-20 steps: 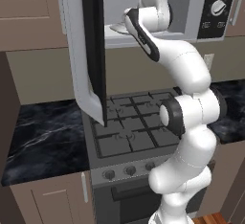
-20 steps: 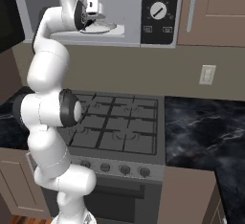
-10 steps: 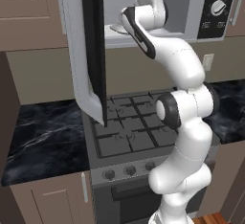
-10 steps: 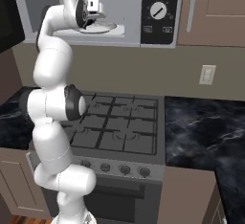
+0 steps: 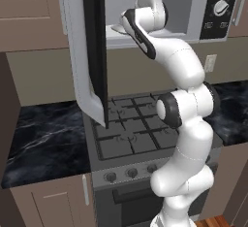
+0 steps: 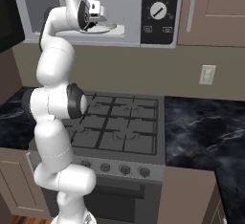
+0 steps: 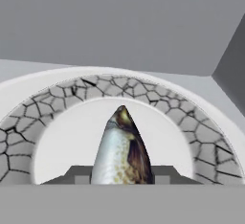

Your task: Transport the fish from the fridge to the microwave and turn on the microwave.

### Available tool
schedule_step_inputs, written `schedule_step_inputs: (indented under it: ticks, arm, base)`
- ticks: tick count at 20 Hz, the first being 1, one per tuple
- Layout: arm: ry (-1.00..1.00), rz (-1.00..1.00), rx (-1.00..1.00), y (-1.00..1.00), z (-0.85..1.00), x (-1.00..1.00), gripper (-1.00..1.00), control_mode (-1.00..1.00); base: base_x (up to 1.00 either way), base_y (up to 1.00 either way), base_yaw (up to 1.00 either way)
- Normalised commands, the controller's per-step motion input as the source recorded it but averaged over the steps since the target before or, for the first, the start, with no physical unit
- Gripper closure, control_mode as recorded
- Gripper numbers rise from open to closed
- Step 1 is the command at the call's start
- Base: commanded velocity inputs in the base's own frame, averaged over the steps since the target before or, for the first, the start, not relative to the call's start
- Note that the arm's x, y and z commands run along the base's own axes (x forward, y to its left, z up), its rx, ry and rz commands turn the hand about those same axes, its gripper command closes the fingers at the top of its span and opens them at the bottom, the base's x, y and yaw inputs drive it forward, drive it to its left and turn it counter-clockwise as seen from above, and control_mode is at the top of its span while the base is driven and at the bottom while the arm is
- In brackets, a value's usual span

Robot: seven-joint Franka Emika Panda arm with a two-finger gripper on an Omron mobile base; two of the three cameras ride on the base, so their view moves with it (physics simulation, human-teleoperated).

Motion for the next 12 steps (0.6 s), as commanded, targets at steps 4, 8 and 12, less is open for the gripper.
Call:
schedule_step_inputs:
  ticks: [4, 8, 12]
  arm:
    - [0.0, 0.0, 0.0, 0.0, -0.17, 0.15, 1.0, -1.0]
    - [0.0, 0.0, 0.0, 0.0, -0.07, 0.19, 1.0, -1.0]
    - [0.0, 0.0, 0.0, 0.0, -0.03, 0.21, 1.0, -1.0]
  base:
    - [0.0, 0.0, 0.0]
    - [0.0, 0.0, 0.0]
    - [0.0, 0.0, 0.0]
